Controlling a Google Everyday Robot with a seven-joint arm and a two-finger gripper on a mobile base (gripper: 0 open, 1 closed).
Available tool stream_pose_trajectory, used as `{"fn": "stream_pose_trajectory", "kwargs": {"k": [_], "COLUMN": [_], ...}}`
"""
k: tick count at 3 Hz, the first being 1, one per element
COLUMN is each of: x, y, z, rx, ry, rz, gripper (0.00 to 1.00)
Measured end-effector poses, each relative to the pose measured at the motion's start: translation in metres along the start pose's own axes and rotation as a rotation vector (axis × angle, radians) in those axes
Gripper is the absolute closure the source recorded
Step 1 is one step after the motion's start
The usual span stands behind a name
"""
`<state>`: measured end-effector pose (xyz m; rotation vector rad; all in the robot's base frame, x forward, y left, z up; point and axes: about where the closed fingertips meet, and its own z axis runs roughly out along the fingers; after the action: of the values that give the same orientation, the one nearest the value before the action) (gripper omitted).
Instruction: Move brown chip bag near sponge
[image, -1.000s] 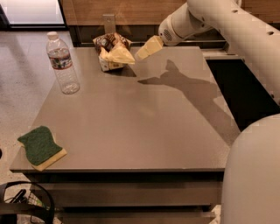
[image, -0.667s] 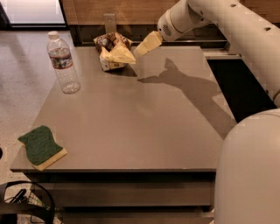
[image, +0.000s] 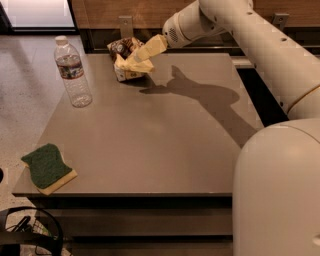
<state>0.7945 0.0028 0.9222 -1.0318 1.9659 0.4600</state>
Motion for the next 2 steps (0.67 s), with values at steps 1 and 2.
{"fn": "stream_pose_trajectory", "kwargs": {"k": [1,2], "x": [-0.010,-0.007], "y": [0.008,0.011], "z": [0.018,0.039], "rx": [-0.038,-0.061], "ry": [-0.034,-0.023], "rz": [0.016,0.024], "gripper": [0.00,0.00]}}
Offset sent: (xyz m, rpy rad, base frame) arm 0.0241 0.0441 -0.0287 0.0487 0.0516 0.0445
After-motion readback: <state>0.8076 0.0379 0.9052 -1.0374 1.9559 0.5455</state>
